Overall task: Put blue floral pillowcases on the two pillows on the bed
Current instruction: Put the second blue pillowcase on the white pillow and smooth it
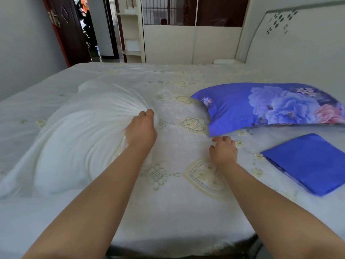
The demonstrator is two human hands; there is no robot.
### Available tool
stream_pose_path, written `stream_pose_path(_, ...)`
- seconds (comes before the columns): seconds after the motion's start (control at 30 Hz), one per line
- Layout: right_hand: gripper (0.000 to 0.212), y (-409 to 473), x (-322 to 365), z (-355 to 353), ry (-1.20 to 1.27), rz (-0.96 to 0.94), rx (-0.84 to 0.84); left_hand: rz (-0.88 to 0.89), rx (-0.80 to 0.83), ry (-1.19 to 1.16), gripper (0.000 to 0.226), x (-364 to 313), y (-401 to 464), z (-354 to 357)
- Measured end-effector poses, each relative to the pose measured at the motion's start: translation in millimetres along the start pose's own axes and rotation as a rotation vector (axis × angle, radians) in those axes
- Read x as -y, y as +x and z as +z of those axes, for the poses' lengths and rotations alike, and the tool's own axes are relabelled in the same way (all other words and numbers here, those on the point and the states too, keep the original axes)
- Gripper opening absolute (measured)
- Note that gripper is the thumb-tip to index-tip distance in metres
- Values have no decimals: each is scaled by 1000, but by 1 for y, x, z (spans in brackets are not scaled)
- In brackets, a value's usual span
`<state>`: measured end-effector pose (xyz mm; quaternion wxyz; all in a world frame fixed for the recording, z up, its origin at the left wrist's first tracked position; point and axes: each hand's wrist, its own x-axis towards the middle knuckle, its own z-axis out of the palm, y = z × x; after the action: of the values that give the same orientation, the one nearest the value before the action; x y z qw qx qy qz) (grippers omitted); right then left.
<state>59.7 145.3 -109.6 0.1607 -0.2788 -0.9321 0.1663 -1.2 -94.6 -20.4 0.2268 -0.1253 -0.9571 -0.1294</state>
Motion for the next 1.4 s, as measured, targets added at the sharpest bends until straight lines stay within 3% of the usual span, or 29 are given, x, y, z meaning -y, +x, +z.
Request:
stream_pose_path(0.1,45,14,-62,-22,-273,225,-25,88,3,63,39,-15,-10,20)
stream_pose_path(0.2,51,17,-114,-31,-353,410,1,116,60,185,41,-17,-21,40)
stream_pose_path(0.4,33,24,-151,-55,-396,424,33,28,87,275,36,-21,-23,56)
stream_pose_path(0.57,39,6,-108,-55,-180,169,-6,37,87,259,46,-34,-34,71)
stream_pose_path(0.7,38,-42,-30,-45,-18,-251,147,188,-50,-191,48,-53,-50,74)
stream_pose_path(0.73,37,-59,-14,-43,0,-352,210,241,-22,-330,44,-59,-55,70)
stream_pose_path(0.83,30,-99,5,-39,63,-567,524,239,316,-710,33,-67,-78,69)
stream_pose_path(0.9,24,-107,-1,-45,286,-491,659,208,549,-700,30,-60,-97,77)
stream_pose_path(0.97,24,-97,-18,-46,465,-315,386,215,607,-640,33,-49,-113,88)
stream_pose_path(1.03,44,-86,-44,-43,290,-129,22,223,536,-592,36,-47,-124,96)
stream_pose_path(1.1,57,-81,-68,-38,298,51,29,237,479,-514,36,-52,-128,98)
stream_pose_path(1.13,53,-81,-76,-34,370,70,74,256,436,-471,35,-56,-130,97)
stream_pose_path(1.2,38,-88,-83,-25,463,6,49,281,325,-416,32,-67,-136,89)
stream_pose_path(1.27,20,-95,-80,-19,456,-53,-139,232,245,-441,25,-78,-141,78)
stream_pose_path(1.33,9,-103,-70,-18,357,-173,-383,95,290,-582,25,-90,-147,66)
stream_pose_path(1.4,10,-109,-61,-20,366,-420,-502,-72,388,-784,31,-99,-145,56)
